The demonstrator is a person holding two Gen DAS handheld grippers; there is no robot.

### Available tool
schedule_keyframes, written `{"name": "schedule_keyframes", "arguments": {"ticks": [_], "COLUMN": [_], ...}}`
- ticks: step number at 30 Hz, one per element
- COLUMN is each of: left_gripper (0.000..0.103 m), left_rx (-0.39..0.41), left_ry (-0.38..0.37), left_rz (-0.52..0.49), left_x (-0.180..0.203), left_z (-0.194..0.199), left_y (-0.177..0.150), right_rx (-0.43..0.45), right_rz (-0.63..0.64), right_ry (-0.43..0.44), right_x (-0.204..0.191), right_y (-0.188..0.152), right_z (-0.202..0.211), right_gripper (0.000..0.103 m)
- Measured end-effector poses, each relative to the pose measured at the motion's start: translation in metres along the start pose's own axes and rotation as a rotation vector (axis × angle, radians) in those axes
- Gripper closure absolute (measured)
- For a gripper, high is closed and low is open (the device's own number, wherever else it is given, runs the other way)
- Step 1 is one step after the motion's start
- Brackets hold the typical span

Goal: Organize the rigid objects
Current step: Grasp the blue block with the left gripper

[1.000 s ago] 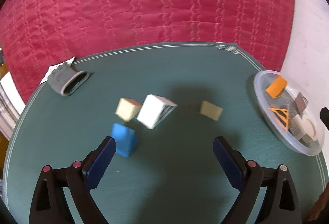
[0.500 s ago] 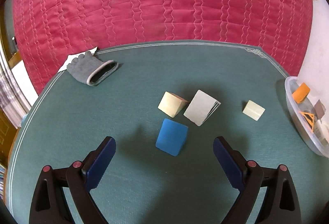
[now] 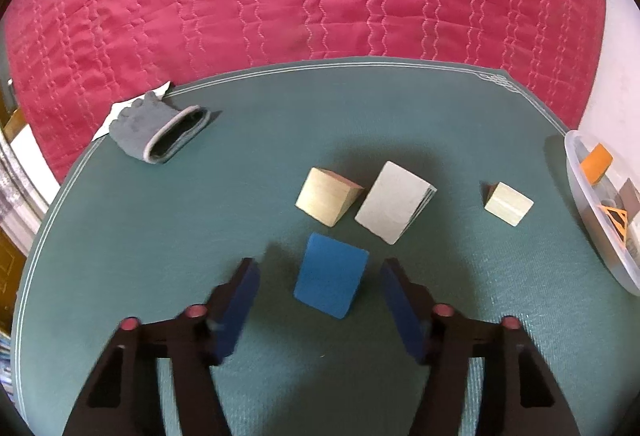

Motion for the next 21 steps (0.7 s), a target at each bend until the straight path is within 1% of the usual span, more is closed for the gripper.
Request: {"name": "schedule_keyframes", "arguments": {"ticks": [1,2,4,11,15,18,21], "left_gripper": [0.051,0.054,0.065,0.066,0.066,0.066,0.066], "left_rx": [-0.006,-0.012,-0.009,0.016,0.036,0.049,0.057], "left_ry": [-0.014,-0.031,-0.054,-0.082,-0.082,-0.087,-0.096], "left_rz": [-0.003,-0.005,-0.011,-0.006,-0.011,-0.007,0.012], "left_x": [0.001,0.002,0.004,0.004,0.005,0.004,0.000], "left_z": [-0.002,-0.004,-0.003,0.002,0.006,0.010,0.013], "left_y": [0.000,0.000,0.001,-0.001,-0.001,-0.001,0.000], "right_rx": [0.000,0.001,0.001,-0.009,-0.031,-0.039,-0.012], "right_rz": [0.000,0.001,0.002,-0.003,0.001,0.026,0.097], "right_ry": [0.000,-0.001,-0.002,-0.016,-0.040,-0.058,-0.075], "right_x": [0.000,0.000,0.000,0.000,0.001,-0.002,-0.017], "right_y": [0.000,0.000,0.000,-0.003,-0.005,-0.005,-0.005], "right_z": [0.000,0.000,0.000,-0.001,-0.007,-0.009,-0.003], "right_gripper": [0.021,0.021,0.021,0.021,0.021,0.021,0.021]}}
Point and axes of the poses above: each gripper's, at about its wrist camera, not at the fingertips, and z roughly against the way its jaws point, x to its right, y to its top, the point moved 6 cm from there along -z, roughly the way its jaws point, and after that the axes turned 3 degrees about -y, right-handed, at the moved point
